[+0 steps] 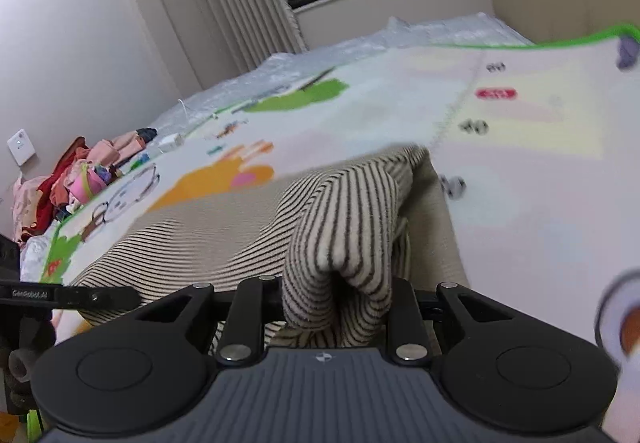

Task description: Fold clothes

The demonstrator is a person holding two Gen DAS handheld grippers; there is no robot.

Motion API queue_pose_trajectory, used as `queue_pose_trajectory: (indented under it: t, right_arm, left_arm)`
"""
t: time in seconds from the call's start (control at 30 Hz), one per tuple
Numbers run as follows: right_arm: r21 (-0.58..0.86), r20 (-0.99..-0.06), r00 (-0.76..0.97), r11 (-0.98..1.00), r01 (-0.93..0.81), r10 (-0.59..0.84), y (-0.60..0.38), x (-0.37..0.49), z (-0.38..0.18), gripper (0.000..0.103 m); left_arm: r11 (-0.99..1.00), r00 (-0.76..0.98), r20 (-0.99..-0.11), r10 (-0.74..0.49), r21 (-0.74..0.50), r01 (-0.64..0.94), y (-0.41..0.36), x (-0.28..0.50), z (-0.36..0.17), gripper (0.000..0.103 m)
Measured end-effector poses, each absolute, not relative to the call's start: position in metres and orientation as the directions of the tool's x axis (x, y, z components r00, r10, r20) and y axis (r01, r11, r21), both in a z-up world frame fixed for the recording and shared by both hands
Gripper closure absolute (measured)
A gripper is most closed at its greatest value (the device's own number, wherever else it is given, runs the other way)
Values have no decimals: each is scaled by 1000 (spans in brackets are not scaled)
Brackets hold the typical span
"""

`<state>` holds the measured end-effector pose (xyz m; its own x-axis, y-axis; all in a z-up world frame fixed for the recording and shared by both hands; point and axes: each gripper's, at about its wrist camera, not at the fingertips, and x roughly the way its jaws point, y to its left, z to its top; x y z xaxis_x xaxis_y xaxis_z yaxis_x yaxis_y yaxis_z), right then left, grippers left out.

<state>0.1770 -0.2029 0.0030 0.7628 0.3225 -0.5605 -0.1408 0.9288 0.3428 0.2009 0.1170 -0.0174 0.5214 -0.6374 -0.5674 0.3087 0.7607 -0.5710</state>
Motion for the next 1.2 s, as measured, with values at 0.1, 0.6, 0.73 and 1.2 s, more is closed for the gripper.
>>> queue_pose_trajectory:
  t: [0.1,0.6,0.73,1.2]
  right_arm:
    - [311,-588,751,941,-134,301,-205,169,-6,74]
    - [204,-525,837,977,-54,156,-231,173,38,62]
    - [157,-597,790,986,-55,139,-222,196,11,62]
    - [202,-585,799,979,-20,137,-234,178,-16,47]
  left_arm:
    - [771,530,-573,-625,-560,305,124,191,-15,60]
    - [682,456,-520,-723,-645,345,101,159,31,23]
    - [698,398,-580,-711,-652,296,81,166,5,23]
    - [770,479,-614,-628,-578,268,76,186,-6,23]
